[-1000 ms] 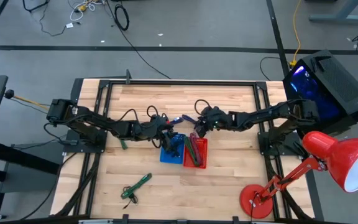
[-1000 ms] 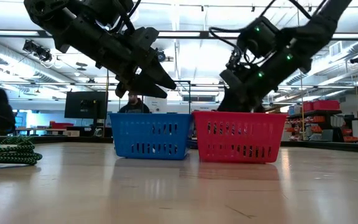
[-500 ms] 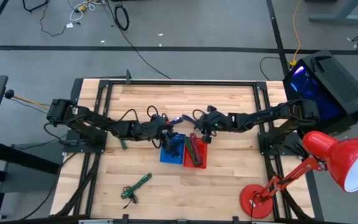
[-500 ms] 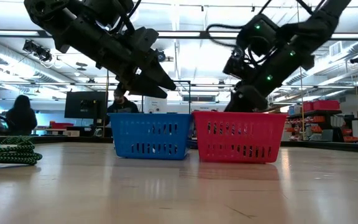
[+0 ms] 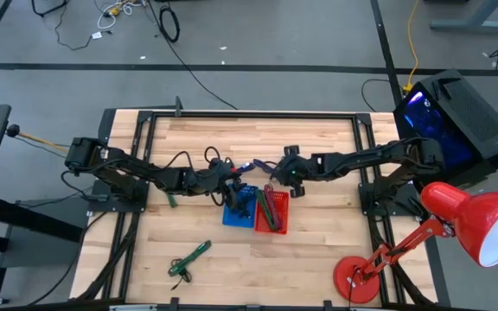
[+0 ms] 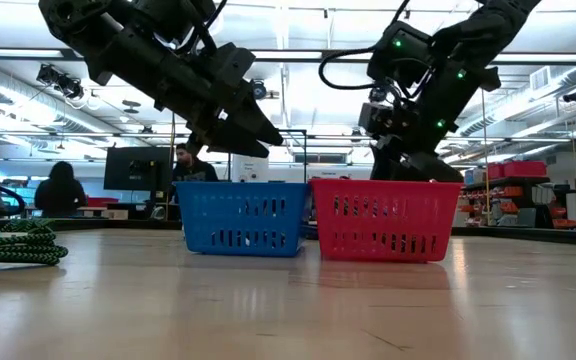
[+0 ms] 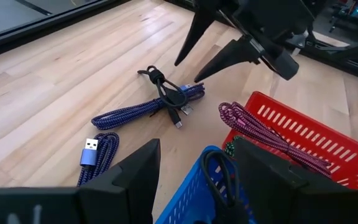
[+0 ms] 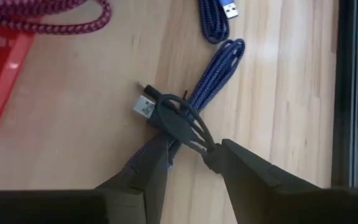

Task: Pick & Place USB Port
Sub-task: Put the black USB cable into the blue basket

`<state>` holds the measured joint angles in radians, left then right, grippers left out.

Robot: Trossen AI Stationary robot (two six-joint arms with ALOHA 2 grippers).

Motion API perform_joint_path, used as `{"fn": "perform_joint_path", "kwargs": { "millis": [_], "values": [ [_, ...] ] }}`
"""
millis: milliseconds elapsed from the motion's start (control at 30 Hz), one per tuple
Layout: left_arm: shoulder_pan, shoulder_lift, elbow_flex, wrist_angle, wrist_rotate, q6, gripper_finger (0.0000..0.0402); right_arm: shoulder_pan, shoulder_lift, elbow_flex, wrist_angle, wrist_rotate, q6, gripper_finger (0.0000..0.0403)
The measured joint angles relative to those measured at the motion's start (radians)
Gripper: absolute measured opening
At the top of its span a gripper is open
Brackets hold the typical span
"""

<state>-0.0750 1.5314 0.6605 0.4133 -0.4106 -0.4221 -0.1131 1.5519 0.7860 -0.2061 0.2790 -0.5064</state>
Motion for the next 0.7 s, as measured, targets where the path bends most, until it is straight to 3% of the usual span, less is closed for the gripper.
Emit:
{"fn": "perform_joint_path", "kwargs": {
  "millis": [300, 700],
  "values": [
    [0.0, 0.0, 0.0, 0.0, 0.0, 0.007, 0.0211, 0.0, 0.035, 0.0, -0.013, 0.002, -0.055, 0.015],
    [0.0, 0.0, 0.0, 0.001, -0.004, 0.014, 0.0211, -0.013, 0.128, -0.001, 0.109, 0.05, -0.059, 0.015]
  ]
}}
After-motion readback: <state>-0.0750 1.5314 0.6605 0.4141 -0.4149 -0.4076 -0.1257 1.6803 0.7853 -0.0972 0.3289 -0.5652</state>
